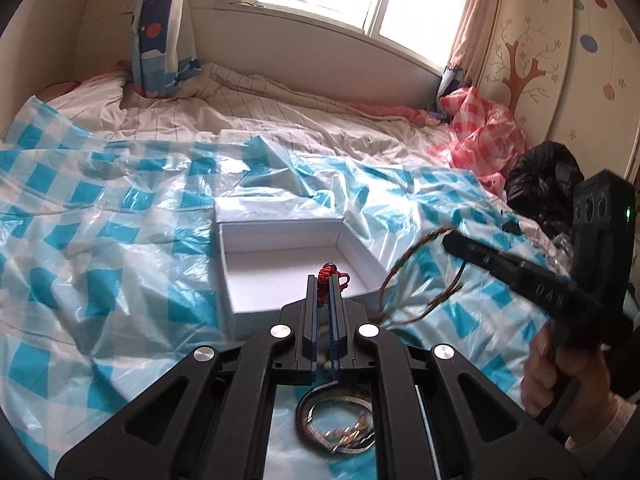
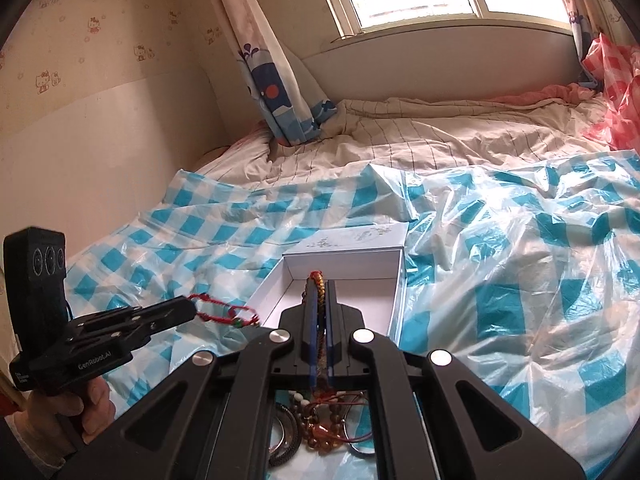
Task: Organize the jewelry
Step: 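Carry both bracelets into the white box and open both grippers, then withdraw both grippers from the box back toward the bracelet pile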
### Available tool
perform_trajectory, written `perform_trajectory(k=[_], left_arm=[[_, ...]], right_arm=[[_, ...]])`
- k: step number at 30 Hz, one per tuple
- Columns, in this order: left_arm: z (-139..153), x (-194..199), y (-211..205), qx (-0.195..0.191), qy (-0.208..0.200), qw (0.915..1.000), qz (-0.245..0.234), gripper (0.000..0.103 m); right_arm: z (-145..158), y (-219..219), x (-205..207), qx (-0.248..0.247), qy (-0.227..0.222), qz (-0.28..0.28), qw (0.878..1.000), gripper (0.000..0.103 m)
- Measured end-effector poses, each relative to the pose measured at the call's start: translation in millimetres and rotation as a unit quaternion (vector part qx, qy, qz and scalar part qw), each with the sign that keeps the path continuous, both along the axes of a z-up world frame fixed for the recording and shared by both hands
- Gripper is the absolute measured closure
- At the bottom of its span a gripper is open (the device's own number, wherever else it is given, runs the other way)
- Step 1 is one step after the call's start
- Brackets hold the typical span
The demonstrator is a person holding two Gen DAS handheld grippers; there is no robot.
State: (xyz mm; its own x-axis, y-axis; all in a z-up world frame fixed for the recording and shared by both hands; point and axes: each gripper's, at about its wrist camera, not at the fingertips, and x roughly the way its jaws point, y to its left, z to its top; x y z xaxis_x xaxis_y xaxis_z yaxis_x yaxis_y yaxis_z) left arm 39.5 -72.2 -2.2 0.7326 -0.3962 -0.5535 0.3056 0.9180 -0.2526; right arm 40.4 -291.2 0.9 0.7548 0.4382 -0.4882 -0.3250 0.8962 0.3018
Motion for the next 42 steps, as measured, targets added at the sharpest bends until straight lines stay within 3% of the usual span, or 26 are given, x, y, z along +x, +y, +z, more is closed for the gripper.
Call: perform_trajectory(k=[17, 30, 31, 32, 33, 35, 42], left_arm=[[-13, 61, -5, -0.027, 0.014, 0.9995, 0.005, 0.099], [-32, 89, -7, -0.036, 0.032, 0.9988, 0.011, 0.098], [-37, 94, -8, -0.03, 0.043, 0.9985, 0.02, 0.098], [-42, 98, -9, -0.022, 0.054, 0.998, 0.025, 0.093], [-50, 104, -9, -0.011, 0.072, 0.9968, 0.033, 0.084], [-60, 108, -7, 0.008, 0.087, 0.9951, 0.047, 0.064], [-53, 95, -14, 0.041, 0.063, 0.9962, 0.044, 0.056]], right_arm=[[-17, 23, 73, -0.011, 0.02, 0.005, 1.0, 0.099], [-38, 29, 90, -0.003, 0.043, 0.013, 0.999, 0.099], [-42, 33, 95, -0.018, 0.052, 0.012, 0.998, 0.095], [-46, 36, 98, -0.035, 0.06, 0.006, 0.998, 0.074], [-50, 37, 100, -0.051, 0.065, -0.007, 0.997, 0.066], [-54, 33, 101, -0.059, 0.065, -0.023, 0.996, 0.065], [-39, 19, 97, -0.051, 0.041, -0.034, 0.997, 0.065]])
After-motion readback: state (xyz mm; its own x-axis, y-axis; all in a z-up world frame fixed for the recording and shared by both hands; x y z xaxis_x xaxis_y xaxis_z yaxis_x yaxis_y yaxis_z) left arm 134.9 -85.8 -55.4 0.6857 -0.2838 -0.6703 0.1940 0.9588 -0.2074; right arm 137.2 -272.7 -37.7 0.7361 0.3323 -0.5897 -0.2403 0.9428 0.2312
